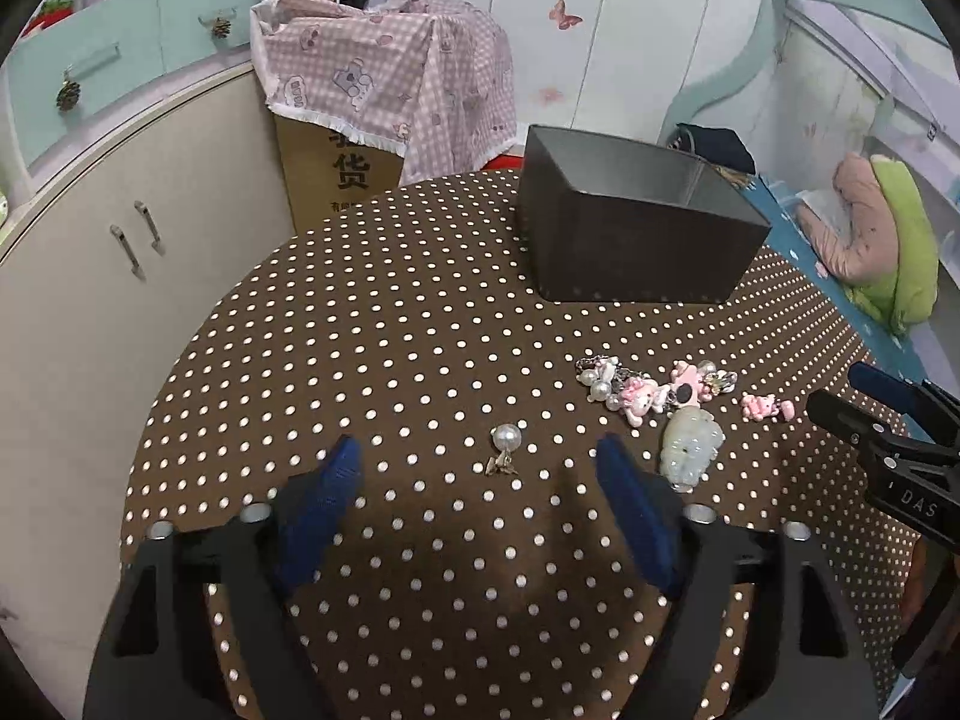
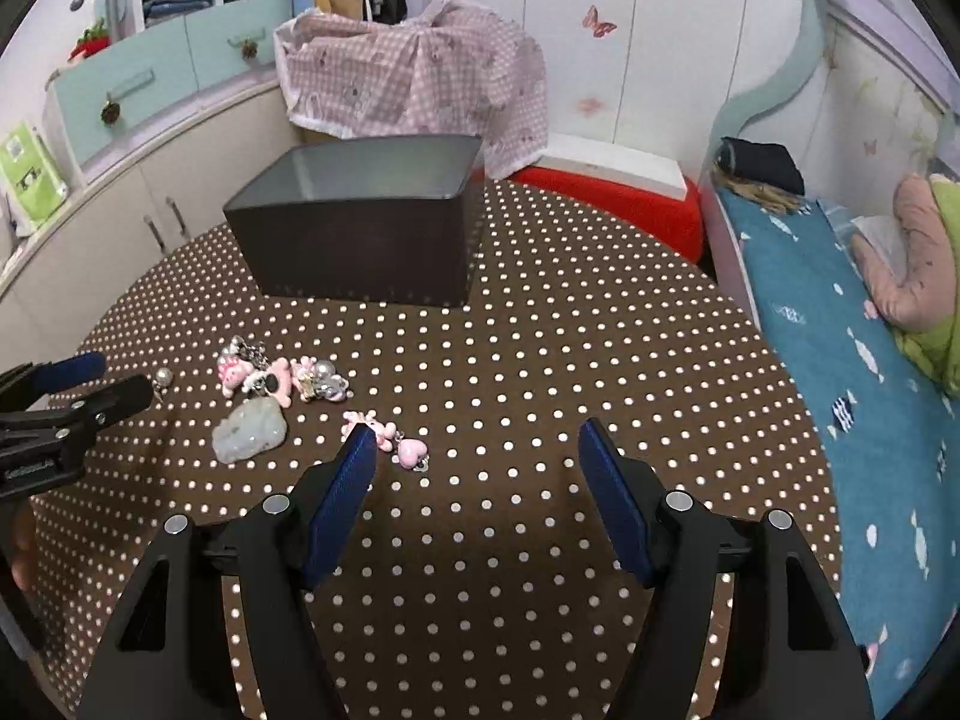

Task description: Organize jewelry

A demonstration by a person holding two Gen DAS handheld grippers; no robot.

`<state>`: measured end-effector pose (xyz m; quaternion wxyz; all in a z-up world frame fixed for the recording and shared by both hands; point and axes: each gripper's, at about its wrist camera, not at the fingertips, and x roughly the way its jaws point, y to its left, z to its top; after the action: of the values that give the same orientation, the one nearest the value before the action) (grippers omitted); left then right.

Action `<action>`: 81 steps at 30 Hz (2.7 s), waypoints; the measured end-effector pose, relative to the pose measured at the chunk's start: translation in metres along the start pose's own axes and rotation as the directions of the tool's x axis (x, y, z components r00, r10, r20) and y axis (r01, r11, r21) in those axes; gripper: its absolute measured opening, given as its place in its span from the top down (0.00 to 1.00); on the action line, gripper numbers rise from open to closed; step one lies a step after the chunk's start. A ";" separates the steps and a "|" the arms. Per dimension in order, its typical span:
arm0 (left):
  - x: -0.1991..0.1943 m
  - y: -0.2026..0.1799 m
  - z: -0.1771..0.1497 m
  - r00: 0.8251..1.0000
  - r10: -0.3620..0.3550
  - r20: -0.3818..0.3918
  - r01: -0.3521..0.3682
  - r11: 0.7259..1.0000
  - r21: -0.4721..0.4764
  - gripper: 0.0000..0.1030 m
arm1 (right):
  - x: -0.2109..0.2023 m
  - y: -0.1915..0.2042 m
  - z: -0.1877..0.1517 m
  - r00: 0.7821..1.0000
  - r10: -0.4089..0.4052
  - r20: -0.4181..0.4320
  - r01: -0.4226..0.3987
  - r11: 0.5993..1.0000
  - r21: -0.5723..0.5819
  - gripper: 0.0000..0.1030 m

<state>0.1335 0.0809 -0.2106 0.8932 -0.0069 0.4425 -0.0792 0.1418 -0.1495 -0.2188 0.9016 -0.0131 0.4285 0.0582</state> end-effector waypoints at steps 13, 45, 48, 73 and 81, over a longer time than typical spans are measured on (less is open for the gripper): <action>0.014 -0.003 0.008 1.000 0.013 -0.024 -0.012 0.999 0.032 0.91 | 0.022 0.006 0.000 0.999 0.032 -0.034 -0.033 0.999 -0.021 0.34; -0.043 -0.036 0.037 0.976 -0.193 0.098 0.189 0.981 0.048 0.91 | -0.023 0.012 0.018 0.987 0.156 0.022 -0.154 0.985 -0.078 0.88; -0.051 -0.041 0.051 0.966 -0.232 0.117 0.226 0.972 0.059 0.91 | -0.038 0.007 0.034 0.985 0.156 0.069 -0.151 0.985 -0.079 0.88; 0.041 -0.047 0.148 0.953 -0.300 -0.038 0.298 0.953 -0.053 0.91 | 0.031 0.009 0.134 0.974 0.222 0.039 -0.221 0.975 -0.026 0.88; 0.059 -0.048 0.144 0.951 -0.298 -0.075 0.294 0.954 -0.065 0.91 | 0.048 0.012 0.131 0.974 0.227 0.012 -0.227 0.974 -0.024 0.88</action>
<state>0.2758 0.0170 -0.1654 0.8512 -0.0937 0.4758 -0.2006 0.2713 -0.1234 -0.1726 0.8920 0.0263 0.4197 0.1656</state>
